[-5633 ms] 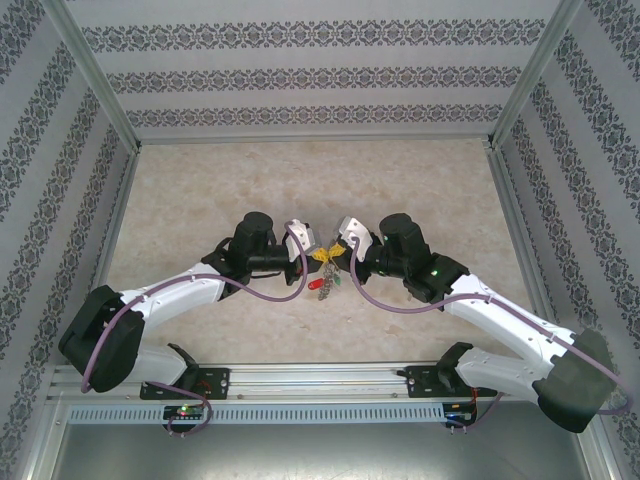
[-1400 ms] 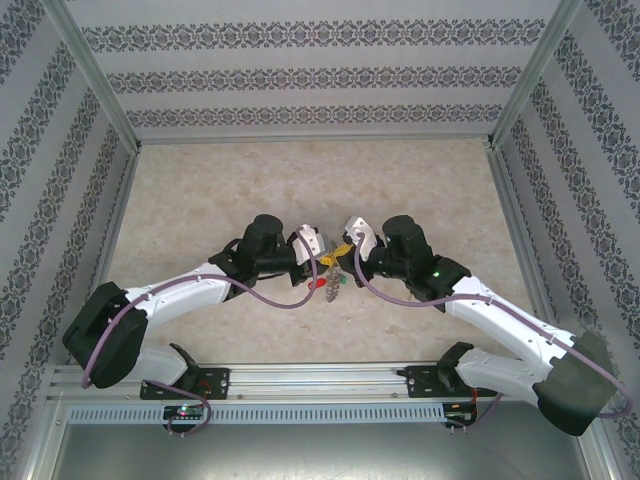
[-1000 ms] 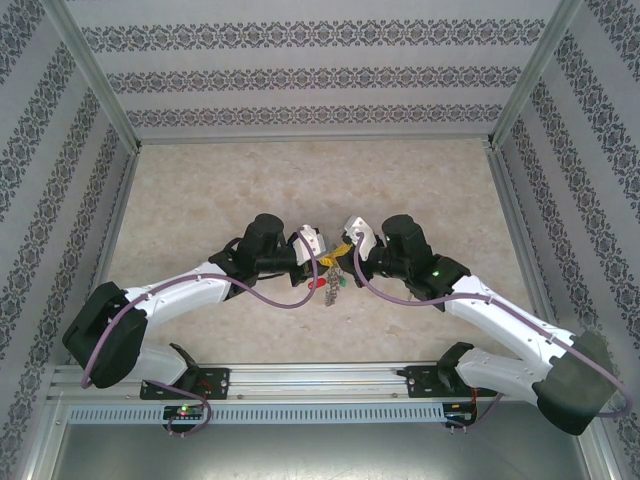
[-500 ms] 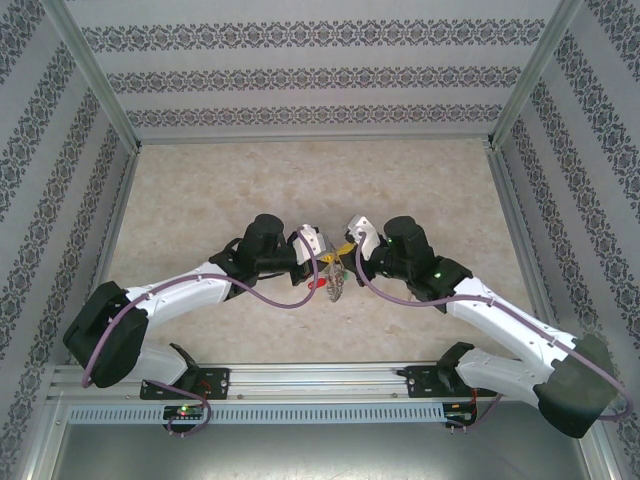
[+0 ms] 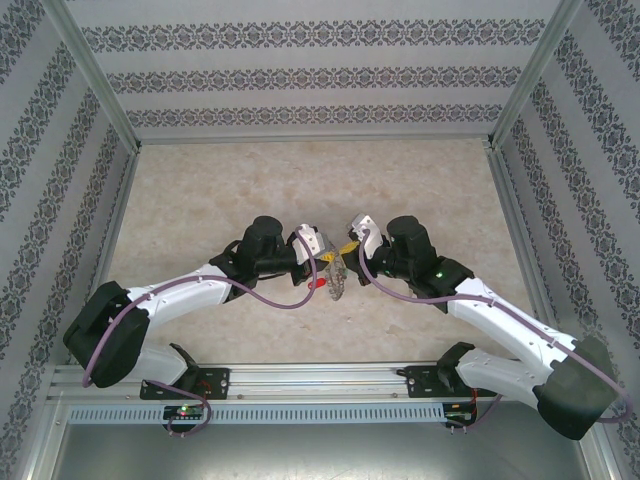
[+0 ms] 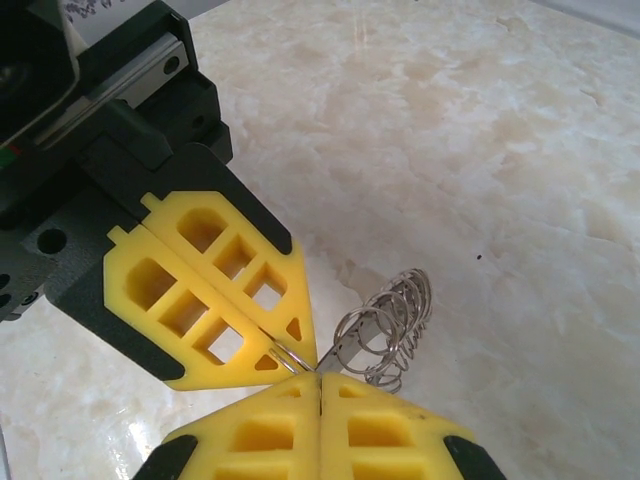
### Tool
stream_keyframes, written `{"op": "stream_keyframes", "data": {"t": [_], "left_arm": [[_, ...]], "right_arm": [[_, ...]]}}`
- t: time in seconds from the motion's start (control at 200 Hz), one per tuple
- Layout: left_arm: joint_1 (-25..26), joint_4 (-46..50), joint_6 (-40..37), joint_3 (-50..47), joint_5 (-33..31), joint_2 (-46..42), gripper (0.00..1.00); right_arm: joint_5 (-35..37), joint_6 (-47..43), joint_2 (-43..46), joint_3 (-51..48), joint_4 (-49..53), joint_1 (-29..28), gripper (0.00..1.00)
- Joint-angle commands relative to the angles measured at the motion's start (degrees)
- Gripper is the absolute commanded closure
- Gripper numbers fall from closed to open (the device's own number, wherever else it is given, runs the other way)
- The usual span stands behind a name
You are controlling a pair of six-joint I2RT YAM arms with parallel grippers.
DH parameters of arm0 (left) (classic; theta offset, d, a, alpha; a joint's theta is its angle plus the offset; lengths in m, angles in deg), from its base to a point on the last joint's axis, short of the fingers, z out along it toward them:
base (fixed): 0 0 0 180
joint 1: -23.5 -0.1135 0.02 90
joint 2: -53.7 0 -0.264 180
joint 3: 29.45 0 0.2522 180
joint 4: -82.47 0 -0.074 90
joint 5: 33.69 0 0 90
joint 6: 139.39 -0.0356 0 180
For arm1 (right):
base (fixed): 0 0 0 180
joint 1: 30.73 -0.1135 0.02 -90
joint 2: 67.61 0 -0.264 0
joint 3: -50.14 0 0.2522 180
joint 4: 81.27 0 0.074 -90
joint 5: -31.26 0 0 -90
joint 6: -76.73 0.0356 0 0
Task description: Put the keys on the keyring
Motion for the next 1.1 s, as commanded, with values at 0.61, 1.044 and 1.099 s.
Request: {"op": "stream_keyframes", "data": {"t": [0.61, 1.044, 1.099], "left_arm": [[0.79, 3.61, -0.44, 2.19, 1.47, 0.07, 0.71], [0.79, 4.38, -1.38, 2.92, 0.71, -0.05, 0.77], [0.79, 4.43, -1.48, 2.92, 0.79, -0.14, 0.79]], "right_arm": [[-3.16, -3.14, 0.58, 2.77, -1.54, -1.14, 1.0], [-4.3, -4.09, 0.17, 2.69, -1.36, -1.49, 1.0], [-4.67, -4.07, -0.07, 2.87, -1.1, -1.5, 1.0]]}}
